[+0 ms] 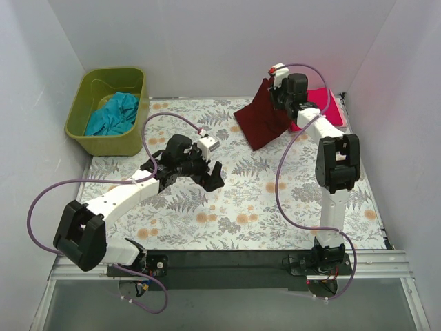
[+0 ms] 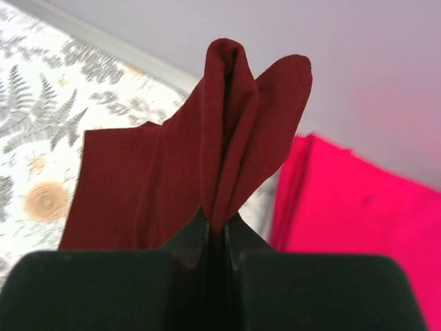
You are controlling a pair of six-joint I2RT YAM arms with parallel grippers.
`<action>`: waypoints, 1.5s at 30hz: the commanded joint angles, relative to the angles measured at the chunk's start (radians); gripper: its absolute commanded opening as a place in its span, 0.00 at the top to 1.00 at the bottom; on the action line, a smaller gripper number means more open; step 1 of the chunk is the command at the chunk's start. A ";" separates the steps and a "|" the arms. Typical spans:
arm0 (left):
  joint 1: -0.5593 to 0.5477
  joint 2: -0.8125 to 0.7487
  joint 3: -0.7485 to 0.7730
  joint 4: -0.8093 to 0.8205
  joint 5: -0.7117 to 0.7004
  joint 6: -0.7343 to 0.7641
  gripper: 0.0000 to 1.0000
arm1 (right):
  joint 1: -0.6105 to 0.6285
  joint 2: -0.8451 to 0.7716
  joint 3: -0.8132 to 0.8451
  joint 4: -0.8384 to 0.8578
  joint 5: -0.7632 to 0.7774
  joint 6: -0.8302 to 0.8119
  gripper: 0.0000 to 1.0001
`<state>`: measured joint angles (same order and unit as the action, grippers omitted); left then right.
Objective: Fold and stack the t-shirts
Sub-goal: Neatly place the folded tshirt to the corner
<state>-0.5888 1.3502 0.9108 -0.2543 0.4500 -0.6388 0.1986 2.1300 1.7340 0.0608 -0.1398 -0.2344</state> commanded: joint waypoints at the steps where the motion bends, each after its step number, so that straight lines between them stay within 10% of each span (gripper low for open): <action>1: 0.006 -0.049 -0.012 0.009 -0.036 -0.009 0.07 | -0.011 -0.016 0.119 0.017 0.022 -0.118 0.99; 45: 0.006 -0.089 -0.038 -0.062 -0.076 0.056 0.04 | -0.117 -0.137 0.292 -0.177 -0.089 -0.235 0.99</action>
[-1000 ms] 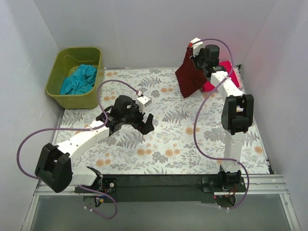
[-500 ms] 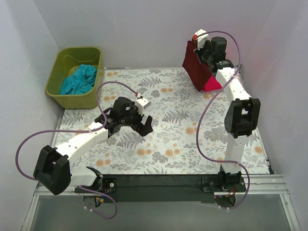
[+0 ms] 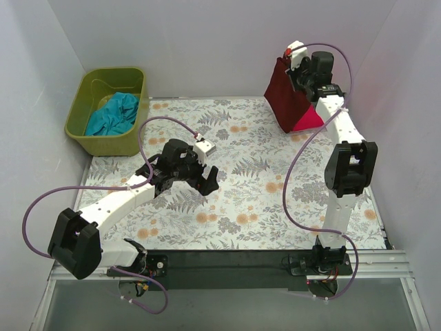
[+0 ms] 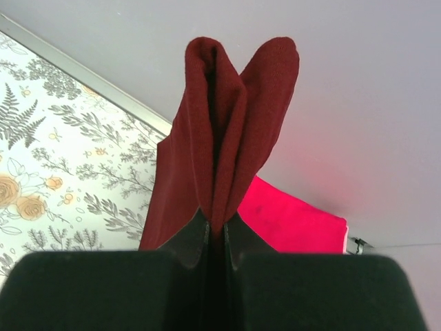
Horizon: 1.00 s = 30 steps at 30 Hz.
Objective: Fold and stack the t-shirts
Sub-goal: Neatly place the folded tshirt to the corner
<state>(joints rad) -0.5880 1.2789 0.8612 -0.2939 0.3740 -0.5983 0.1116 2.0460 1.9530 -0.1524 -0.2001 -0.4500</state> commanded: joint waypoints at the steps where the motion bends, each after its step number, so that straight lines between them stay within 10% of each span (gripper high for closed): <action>1: 0.005 -0.013 0.010 -0.022 0.002 0.017 0.04 | -0.035 -0.052 0.076 0.034 -0.036 -0.021 0.99; 30: 0.004 0.099 0.087 -0.102 0.028 -0.001 0.04 | -0.276 0.312 0.267 0.126 -0.193 -0.200 0.99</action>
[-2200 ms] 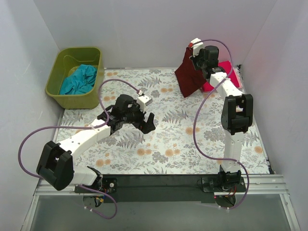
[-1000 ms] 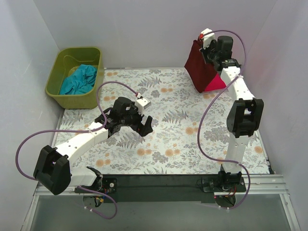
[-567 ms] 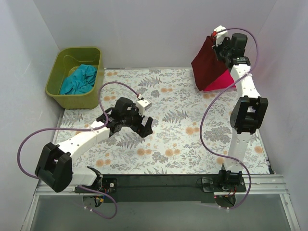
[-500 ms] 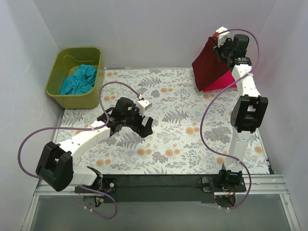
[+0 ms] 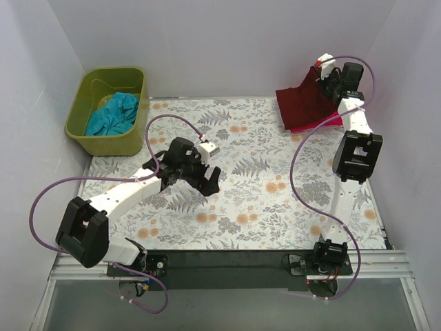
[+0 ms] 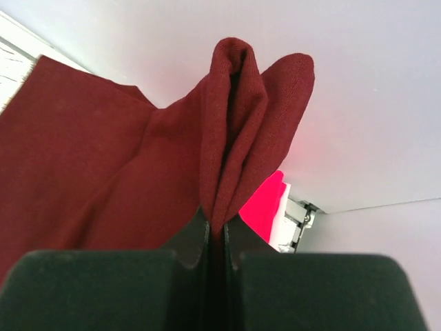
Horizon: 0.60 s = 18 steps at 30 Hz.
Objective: Fold and stack the t-shirts
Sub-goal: Neatly place the folded tshirt to the corner
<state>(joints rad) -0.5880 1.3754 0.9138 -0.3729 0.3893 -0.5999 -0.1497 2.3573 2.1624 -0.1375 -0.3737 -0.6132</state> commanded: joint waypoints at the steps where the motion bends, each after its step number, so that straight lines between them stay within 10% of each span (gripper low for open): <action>1: 0.004 0.004 0.034 -0.026 0.013 0.000 0.04 | -0.017 0.003 0.048 0.122 -0.024 -0.039 0.99; 5: 0.005 0.017 0.042 -0.035 0.010 0.005 0.04 | -0.030 0.017 -0.001 0.165 -0.022 -0.065 0.89; 9: 0.007 0.037 0.091 -0.082 -0.001 -0.009 0.04 | -0.040 0.023 -0.013 0.208 0.035 -0.056 0.37; 18: 0.103 0.112 0.270 -0.246 0.063 -0.110 0.04 | -0.054 -0.148 -0.108 0.223 0.001 0.058 0.04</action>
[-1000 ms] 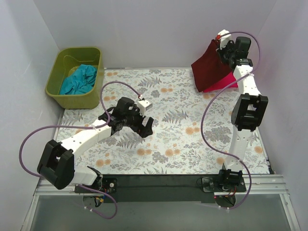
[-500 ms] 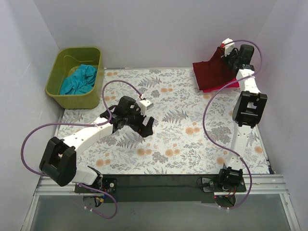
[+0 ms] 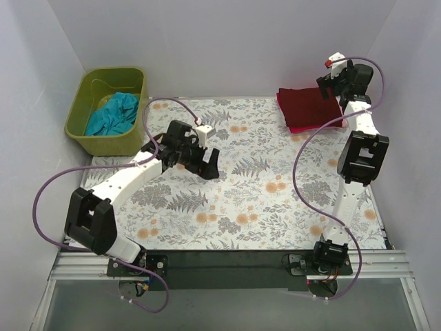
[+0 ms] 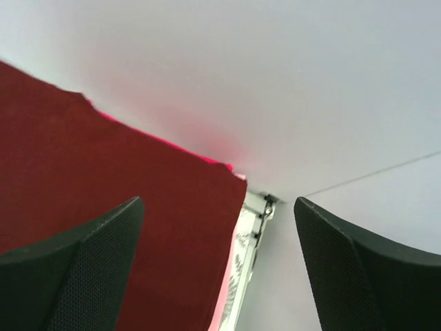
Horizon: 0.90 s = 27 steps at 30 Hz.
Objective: Fold and stack the t-shirts
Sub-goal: Neatly place the folded tshirt to the corner, then reset both grippers
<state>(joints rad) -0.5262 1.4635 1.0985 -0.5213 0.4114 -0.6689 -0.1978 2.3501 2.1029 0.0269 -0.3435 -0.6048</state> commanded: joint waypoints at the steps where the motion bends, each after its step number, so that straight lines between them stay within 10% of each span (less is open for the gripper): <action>1: 0.054 0.059 0.140 -0.121 0.052 -0.041 0.03 | -0.006 -0.190 -0.069 0.057 -0.055 0.059 0.03; 15: 0.259 0.284 0.503 -0.290 0.136 -0.063 0.03 | 0.000 -0.731 -0.527 -0.212 -0.238 0.243 0.02; 27: 0.259 0.159 0.210 -0.078 0.034 -0.129 0.04 | 0.072 -1.184 -1.092 -0.361 -0.184 0.382 0.02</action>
<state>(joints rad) -0.2592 1.7229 1.3399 -0.6540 0.4858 -0.7761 -0.1352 1.2602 1.0367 -0.3073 -0.5259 -0.2504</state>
